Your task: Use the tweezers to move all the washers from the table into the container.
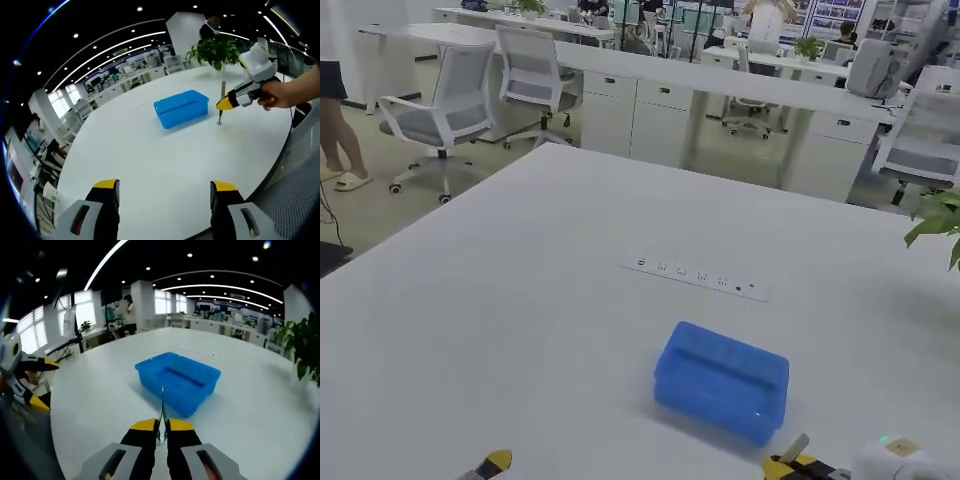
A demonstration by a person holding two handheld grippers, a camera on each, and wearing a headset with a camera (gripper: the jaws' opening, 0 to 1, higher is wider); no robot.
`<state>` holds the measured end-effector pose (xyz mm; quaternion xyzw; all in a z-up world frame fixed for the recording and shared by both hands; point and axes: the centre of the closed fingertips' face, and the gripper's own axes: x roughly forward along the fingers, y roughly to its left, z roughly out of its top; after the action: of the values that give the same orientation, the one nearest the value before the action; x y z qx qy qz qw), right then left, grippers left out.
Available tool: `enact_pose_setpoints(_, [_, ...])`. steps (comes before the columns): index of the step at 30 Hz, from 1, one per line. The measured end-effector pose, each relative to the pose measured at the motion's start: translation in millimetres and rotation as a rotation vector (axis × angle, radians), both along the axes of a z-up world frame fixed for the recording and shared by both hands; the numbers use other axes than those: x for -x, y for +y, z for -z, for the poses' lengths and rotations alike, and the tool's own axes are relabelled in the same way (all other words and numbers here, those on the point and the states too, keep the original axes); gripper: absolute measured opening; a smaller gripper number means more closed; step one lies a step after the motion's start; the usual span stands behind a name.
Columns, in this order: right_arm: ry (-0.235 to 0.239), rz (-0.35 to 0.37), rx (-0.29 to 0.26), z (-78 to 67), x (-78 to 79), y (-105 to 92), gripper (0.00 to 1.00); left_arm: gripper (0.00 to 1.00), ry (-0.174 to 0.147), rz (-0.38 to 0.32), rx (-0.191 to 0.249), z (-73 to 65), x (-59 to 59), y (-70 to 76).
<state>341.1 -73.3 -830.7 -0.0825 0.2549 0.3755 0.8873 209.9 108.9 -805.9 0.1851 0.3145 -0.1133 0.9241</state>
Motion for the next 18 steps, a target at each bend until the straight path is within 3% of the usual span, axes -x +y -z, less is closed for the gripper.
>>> enact_pose_setpoints(5, [-0.02, -0.003, 0.004, 0.8, -0.3, 0.2, 0.03, 0.75, 0.0, -0.003, -0.001, 0.2, -0.2, 0.5])
enact_pose_setpoints(10, [-0.061, -0.038, 0.048, 1.4, 2.6, 1.6, 0.03, 0.75, -0.005, -0.002, 0.001, -0.6, -0.4, 0.5])
enact_pose_setpoints(18, [-0.024, -0.017, 0.016, 1.5, 1.9, -1.7, 0.02, 0.75, -0.018, -0.009, 0.007, -3.2, -1.3, 1.7])
